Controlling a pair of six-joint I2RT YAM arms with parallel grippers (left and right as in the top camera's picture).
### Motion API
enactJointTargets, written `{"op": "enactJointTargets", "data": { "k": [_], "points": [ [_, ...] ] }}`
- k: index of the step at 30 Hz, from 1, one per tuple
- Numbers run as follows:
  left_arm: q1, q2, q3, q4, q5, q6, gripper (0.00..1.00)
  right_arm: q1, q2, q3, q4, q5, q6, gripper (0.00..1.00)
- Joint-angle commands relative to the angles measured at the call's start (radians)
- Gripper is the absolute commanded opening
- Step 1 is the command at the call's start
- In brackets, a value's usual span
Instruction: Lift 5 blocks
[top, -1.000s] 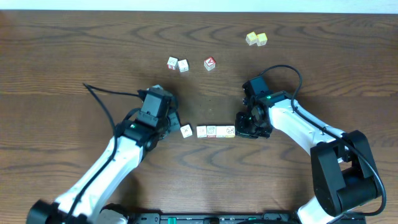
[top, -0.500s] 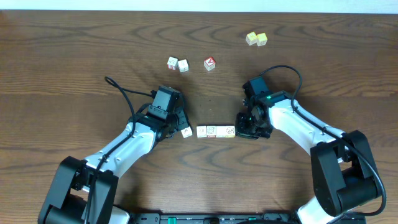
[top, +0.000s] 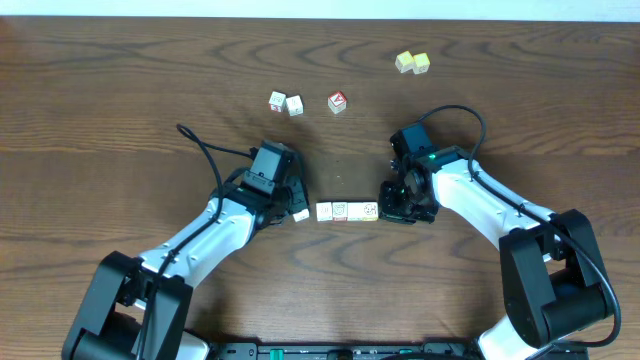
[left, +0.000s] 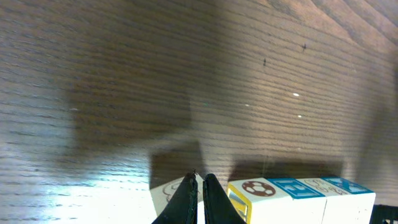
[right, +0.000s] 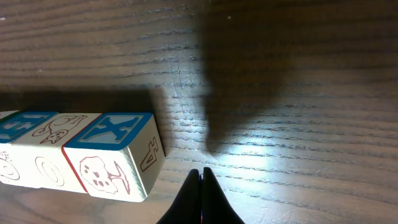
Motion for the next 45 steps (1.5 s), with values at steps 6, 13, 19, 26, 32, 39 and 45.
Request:
{"op": "enactJointTargets", "data": {
  "k": [6, 13, 19, 26, 32, 39, 45],
  "points": [
    [-0.008, 0.002, -0.011, -0.007, -0.085, 0.017, 0.07, 0.003, 0.001, -0.003, -0.001, -0.01, -0.003, 0.01],
    [-0.009, 0.011, -0.011, -0.011, -0.056, 0.016, 0.07, 0.003, 0.001, -0.003, 0.002, -0.01, -0.003, 0.01],
    [-0.008, 0.025, -0.011, -0.017, 0.01, 0.017, 0.07, 0.003, 0.001, -0.003, 0.003, -0.01, -0.003, 0.01],
    [-0.008, 0.025, -0.011, -0.02, 0.055, 0.047, 0.07, 0.003, 0.001, -0.003, 0.003, -0.01, -0.003, 0.01],
    [-0.008, 0.025, -0.011, -0.022, 0.063, 0.101, 0.07, 0.003, 0.001, -0.003, 0.002, -0.01, -0.003, 0.01],
    [0.011, -0.021, 0.018, -0.025, 0.078, 0.144, 0.07, 0.003, 0.001, -0.003, -0.002, -0.01, -0.003, 0.01],
    [0.071, -0.175, 0.019, -0.136, 0.079, 0.088, 0.07, 0.003, 0.001, -0.003, -0.008, -0.009, -0.004, 0.01]
  ]
}}
